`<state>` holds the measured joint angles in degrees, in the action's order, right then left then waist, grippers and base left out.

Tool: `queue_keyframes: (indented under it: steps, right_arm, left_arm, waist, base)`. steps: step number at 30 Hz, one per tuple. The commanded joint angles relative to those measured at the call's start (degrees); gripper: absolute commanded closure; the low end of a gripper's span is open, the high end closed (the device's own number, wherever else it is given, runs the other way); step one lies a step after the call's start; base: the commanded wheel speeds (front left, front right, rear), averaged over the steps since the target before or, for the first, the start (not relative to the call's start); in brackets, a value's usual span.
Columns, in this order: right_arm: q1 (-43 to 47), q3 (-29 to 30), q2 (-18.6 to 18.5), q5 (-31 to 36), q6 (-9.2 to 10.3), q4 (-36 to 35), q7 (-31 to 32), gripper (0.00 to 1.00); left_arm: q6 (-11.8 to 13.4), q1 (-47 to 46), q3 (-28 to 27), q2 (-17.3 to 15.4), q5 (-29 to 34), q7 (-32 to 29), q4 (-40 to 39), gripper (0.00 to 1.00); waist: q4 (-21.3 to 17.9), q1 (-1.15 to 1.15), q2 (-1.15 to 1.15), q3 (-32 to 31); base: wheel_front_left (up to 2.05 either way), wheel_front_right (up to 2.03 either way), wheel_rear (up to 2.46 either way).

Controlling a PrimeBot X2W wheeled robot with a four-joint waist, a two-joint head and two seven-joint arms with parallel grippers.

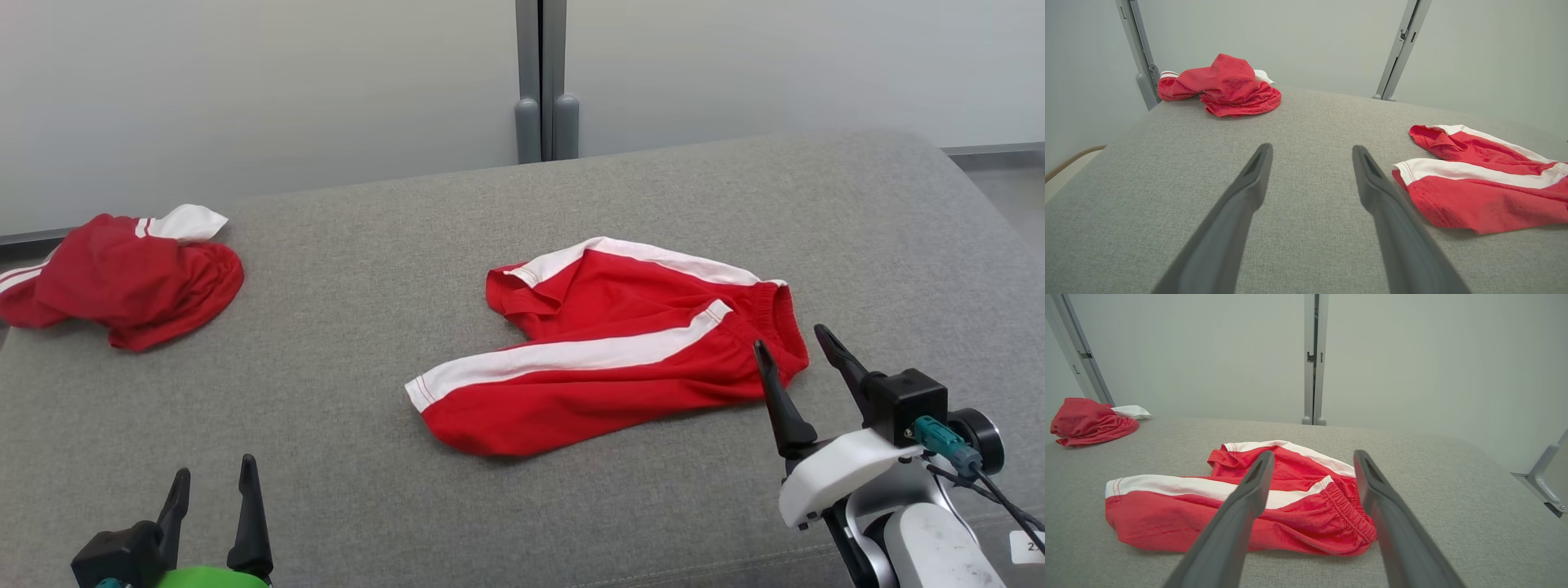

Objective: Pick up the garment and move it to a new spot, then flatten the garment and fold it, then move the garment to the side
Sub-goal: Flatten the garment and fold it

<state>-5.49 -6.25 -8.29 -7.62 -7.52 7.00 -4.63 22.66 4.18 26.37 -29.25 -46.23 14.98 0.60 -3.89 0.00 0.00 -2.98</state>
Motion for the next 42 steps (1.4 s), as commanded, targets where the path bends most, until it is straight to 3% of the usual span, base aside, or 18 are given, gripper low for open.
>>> queue_keyframes:
  steps: [1, 6, 11, 18, 24, 32, 42]
  right_arm:
    - [-0.1, 0.0, 0.0, -0.1, 0.06, 0.1, -0.1, 0.0]
    - [-0.7, -0.5, 0.4, -0.5, 0.06, 1.0, 0.2, 0.0]
    - [-3.1, -1.2, -1.7, -1.7, 0.06, 2.9, 2.8, 0.0]
    - [-10.1, -3.7, -8.0, -7.7, 0.06, 8.1, 9.0, 0.0]
    - [-18.2, -6.5, -12.6, -16.8, 0.06, 13.1, 15.3, 0.0]
    - [-26.2, -11.5, -18.2, -24.4, 0.06, 18.9, 22.6, 0.0]
    - [-30.5, -20.9, -22.6, -32.5, 0.06, 22.3, 29.4, 0.03]
  left_arm:
    - [0.2, 0.5, 0.1, 0.2, 0.6, 0.2, 0.0, 0.0]
    - [0.0, -0.6, 0.8, 0.6, 0.8, -0.2, 0.5, 0.0]
    - [-0.3, -2.2, 2.3, 1.6, 1.3, -1.3, 0.3, 0.0]
    - [-1.9, -6.9, 6.6, 4.9, 3.0, -2.8, 0.8, 0.0]
    - [-3.2, -10.9, 8.9, 7.2, 4.5, -3.0, 2.0, 0.0]
    - [-4.4, -14.3, 10.0, 8.4, 5.5, -2.9, 3.2, 0.0]
    - [-5.2, -16.2, 10.3, 9.1, 5.9, -2.3, 4.9, 0.0]
  waist:
    - [0.0, 0.0, 0.0, 0.1]
    - [0.0, 0.0, 0.0, 0.6]
    - [0.6, 0.0, 0.0, 1.8]
    - [2.3, 0.0, 0.0, 4.7]
    - [4.2, 0.0, 0.0, 8.3]
    - [7.5, 0.0, 0.0, 12.4]
    - [10.1, 0.0, 0.0, 14.9]
  base:
    - [0.0, 0.0, 0.0]
    - [0.0, 0.0, 0.0]
    - [0.0, 0.0, 0.0]
    - [0.0, 0.0, 0.0]
    - [0.0, 0.0, 0.0]
    - [0.0, 0.0, 0.0]
    - [0.0, 0.0, 0.0]
